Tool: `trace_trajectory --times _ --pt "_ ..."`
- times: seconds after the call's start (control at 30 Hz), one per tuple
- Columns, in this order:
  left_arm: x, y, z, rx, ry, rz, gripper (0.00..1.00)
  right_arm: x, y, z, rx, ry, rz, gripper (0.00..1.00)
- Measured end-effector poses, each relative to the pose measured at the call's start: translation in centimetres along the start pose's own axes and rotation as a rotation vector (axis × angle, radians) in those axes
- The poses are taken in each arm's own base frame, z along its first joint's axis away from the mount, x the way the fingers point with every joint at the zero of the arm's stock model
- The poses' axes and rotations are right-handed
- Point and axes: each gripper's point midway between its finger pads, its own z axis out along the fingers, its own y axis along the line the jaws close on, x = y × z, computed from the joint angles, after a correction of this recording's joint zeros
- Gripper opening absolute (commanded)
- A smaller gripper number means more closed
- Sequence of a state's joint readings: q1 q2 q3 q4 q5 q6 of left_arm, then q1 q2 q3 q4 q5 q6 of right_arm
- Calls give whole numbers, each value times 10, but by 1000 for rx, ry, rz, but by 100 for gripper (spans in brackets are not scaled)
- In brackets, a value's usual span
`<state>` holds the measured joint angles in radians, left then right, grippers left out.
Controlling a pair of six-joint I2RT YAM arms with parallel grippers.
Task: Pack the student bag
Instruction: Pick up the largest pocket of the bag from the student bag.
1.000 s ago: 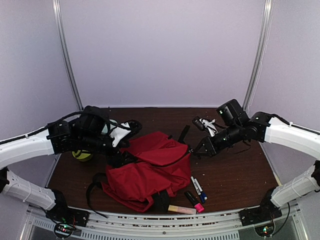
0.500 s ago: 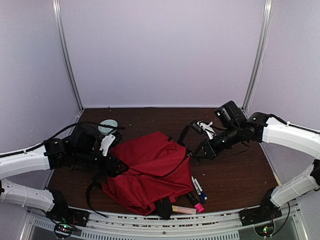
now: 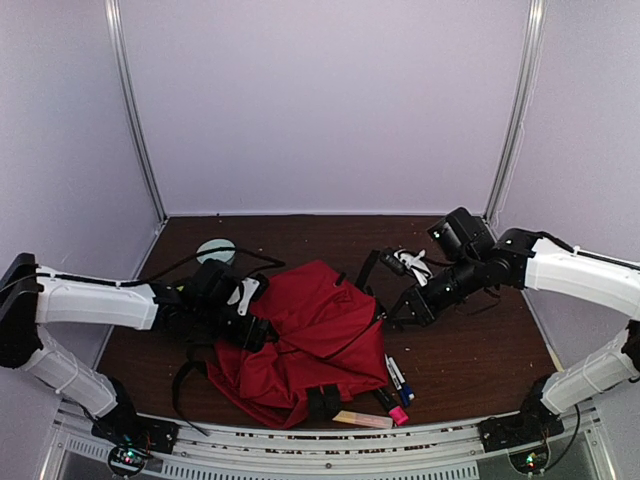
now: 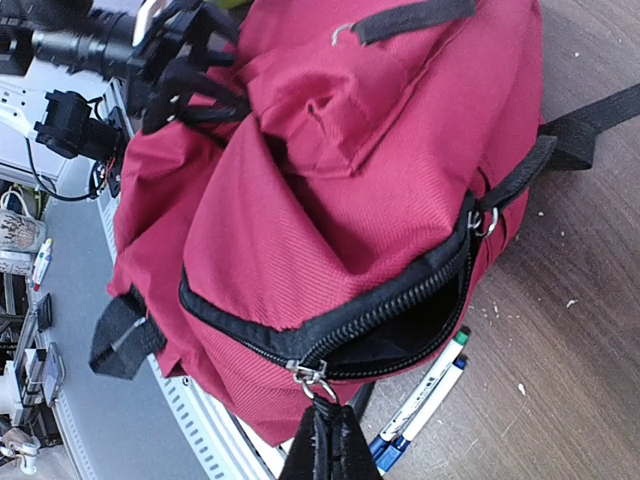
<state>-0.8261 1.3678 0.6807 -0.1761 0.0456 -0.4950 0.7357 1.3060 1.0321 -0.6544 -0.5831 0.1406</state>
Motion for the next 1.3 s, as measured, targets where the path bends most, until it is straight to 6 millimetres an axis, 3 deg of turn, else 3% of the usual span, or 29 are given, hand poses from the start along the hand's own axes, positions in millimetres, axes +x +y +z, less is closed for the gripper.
trace_trajectory --times 0.13,0.27,0.37,0.47,0.53,0.67,0.73,0.83,0.9,0.97,1.03,1.17,1.3 --pt "-36 8 31 -15 0 40 76 5 3 0 -3 12 -4 0" --pt "-103 31 54 -58 -91 72 75 8 8 0 -13 12 -13 0" --pt "-150 55 52 -102 -176 85 75 9 11 3 -21 13 -16 0" --pt "-189 67 30 -138 -279 134 76 5 10 7 -20 7 -15 0" --pt "-202 61 7 -141 -340 191 75 1 9 12 -21 12 -9 0" --pt "-215 34 -59 -134 -477 323 70 -10 12 19 -49 5 -7 0" --pt "-222 7 -95 -118 -557 421 70 -14 15 19 -65 -1 -10 0" --pt "-214 -58 -122 -27 -624 596 65 -20 18 17 -72 -10 -17 0" --pt "-190 -114 -122 100 -611 715 57 -22 19 16 -75 -14 -18 0" --pt "-157 -157 -111 228 -548 801 54 -21 19 16 -76 -13 -14 0" --pt "-128 -183 -98 308 -477 852 55 -22 17 16 -76 -15 1 0" --pt "-82 -216 -72 389 -341 926 69 -27 13 14 -80 -32 38 0" --pt "-60 -234 -47 384 -226 970 73 -32 10 14 -83 -51 70 0"
